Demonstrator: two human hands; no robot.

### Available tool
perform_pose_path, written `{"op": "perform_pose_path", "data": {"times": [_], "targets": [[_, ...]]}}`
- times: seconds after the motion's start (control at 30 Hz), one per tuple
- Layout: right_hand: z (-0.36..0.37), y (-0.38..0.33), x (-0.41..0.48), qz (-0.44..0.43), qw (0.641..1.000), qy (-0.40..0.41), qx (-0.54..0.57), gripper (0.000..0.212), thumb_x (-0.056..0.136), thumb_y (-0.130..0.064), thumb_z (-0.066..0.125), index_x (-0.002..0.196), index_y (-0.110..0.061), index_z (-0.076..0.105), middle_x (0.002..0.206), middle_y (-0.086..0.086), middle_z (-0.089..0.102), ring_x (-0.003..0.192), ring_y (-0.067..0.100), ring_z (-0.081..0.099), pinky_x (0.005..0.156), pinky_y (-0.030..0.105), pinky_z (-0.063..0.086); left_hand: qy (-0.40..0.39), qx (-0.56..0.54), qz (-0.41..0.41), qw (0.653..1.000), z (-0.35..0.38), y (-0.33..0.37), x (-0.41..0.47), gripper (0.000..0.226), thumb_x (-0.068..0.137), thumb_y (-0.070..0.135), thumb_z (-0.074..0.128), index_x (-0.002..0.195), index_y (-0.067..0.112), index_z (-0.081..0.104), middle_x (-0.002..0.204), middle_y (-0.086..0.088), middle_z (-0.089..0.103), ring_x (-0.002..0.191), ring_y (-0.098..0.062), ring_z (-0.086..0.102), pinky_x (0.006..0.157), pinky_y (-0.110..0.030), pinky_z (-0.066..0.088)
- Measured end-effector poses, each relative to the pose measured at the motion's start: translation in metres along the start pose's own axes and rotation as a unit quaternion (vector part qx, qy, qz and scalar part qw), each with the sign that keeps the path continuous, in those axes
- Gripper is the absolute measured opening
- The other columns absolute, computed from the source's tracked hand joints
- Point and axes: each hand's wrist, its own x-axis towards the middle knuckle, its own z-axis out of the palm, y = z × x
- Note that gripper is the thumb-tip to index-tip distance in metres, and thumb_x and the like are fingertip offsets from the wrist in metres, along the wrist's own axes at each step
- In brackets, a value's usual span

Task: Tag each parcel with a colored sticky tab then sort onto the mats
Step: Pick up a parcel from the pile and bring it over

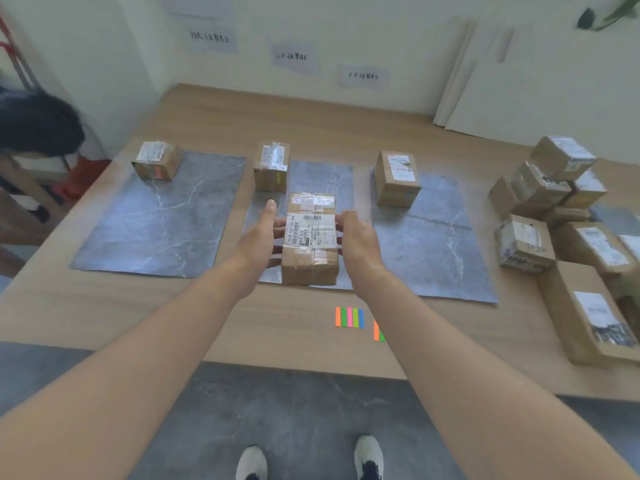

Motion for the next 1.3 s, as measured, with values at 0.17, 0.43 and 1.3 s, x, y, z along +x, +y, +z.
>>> {"op": "perform_pose_path", "data": {"times": [0.17, 0.43, 1.3], "targets": [[0.027, 0.029, -0.016, 0.023, 1.000, 0.008, 0.005, 0.046, 0.099, -0.034, 0.038, 0.102, -0.006, 0.075, 0.096, 0.003, 0.078, 0.084, 0.018, 0.069, 0.076, 0.033, 0.055, -0.017, -0.009, -0.039, 0.999, -0.029, -0.028, -0.004, 0.055, 0.105, 0.057, 0.024, 0.095, 0.022, 0.066, 0.095, 0.003, 0.071, 0.088, -0.018, 0.067, 0.086, -0.038, 0.053], [0.040, 0.073, -0.021, 0.080, 0.997, 0.005, 0.016, 0.052, 0.093, -0.042, 0.037, 0.106, -0.010, 0.076, 0.105, 0.007, 0.078, 0.099, 0.028, 0.073, 0.091, 0.043, 0.056, -0.028, -0.007, -0.078, 0.997, -0.038, -0.076, 0.001, 0.053, 0.105, 0.054, 0.026, 0.101, 0.020, 0.066, 0.095, 0.001, 0.074, 0.093, -0.018, 0.070, 0.088, -0.036, 0.054], [0.033, 0.199, -0.005, 0.139, 0.986, -0.077, 0.039, 0.042, 0.104, -0.039, 0.037, 0.095, -0.027, 0.076, 0.099, -0.012, 0.079, 0.102, 0.012, 0.071, 0.106, 0.042, 0.051, -0.003, -0.035, -0.183, 0.983, -0.019, -0.192, 0.019, 0.055, 0.106, 0.052, 0.027, 0.128, 0.014, 0.060, 0.101, 0.001, 0.068, 0.092, -0.016, 0.067, 0.090, -0.033, 0.053]]}}
